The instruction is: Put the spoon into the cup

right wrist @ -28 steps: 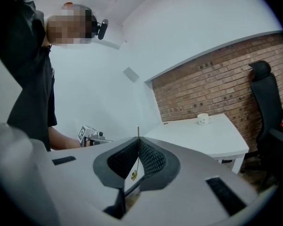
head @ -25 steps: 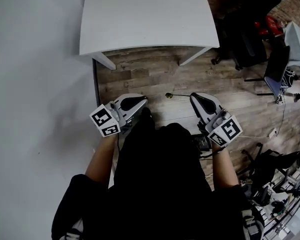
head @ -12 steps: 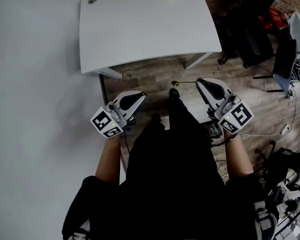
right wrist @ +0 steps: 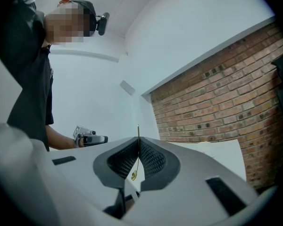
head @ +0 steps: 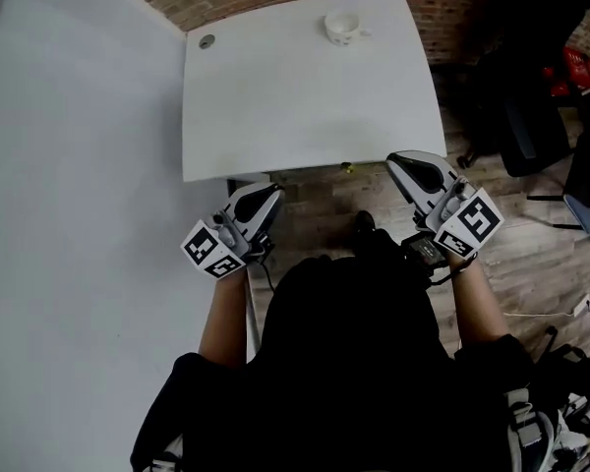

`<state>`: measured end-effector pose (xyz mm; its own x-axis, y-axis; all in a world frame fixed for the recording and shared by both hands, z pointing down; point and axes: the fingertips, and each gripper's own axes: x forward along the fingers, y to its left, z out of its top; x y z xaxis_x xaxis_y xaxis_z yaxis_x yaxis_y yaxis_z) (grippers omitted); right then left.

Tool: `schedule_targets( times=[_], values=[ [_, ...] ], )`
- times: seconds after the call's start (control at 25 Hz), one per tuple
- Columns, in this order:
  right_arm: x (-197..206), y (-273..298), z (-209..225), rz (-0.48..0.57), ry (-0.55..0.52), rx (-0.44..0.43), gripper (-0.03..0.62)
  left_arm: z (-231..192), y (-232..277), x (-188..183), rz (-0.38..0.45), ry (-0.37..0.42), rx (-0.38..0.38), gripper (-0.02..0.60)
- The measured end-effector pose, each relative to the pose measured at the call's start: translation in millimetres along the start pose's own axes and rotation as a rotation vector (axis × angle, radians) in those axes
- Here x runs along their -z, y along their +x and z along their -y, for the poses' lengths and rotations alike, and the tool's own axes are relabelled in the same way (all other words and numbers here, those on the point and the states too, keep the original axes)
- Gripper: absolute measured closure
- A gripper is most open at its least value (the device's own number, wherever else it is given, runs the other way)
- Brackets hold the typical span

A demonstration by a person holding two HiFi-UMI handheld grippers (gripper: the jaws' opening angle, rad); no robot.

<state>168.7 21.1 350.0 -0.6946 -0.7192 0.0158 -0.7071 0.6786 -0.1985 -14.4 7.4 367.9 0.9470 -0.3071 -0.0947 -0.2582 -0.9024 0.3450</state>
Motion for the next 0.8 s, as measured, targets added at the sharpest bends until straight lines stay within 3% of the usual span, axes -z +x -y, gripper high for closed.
schedule_targets(
  times=[0.32, 0.68, 0.8],
  values=[
    [-7, 25, 37, 0.046, 0.016, -0.098, 0.585, -13, 19, 2, -0.022, 0.024, -0.072, 0.565],
    [10, 33, 78, -0.031, 0.056, 0.008, 0.585, -65, 56, -6, -0.019, -0.010, 0.000, 0.564],
    [-1, 48, 98, -0.041, 0.022, 0.064, 0.585, -97, 73, -20, 0.026, -0.075, 0.027, 0.565]
  ],
)
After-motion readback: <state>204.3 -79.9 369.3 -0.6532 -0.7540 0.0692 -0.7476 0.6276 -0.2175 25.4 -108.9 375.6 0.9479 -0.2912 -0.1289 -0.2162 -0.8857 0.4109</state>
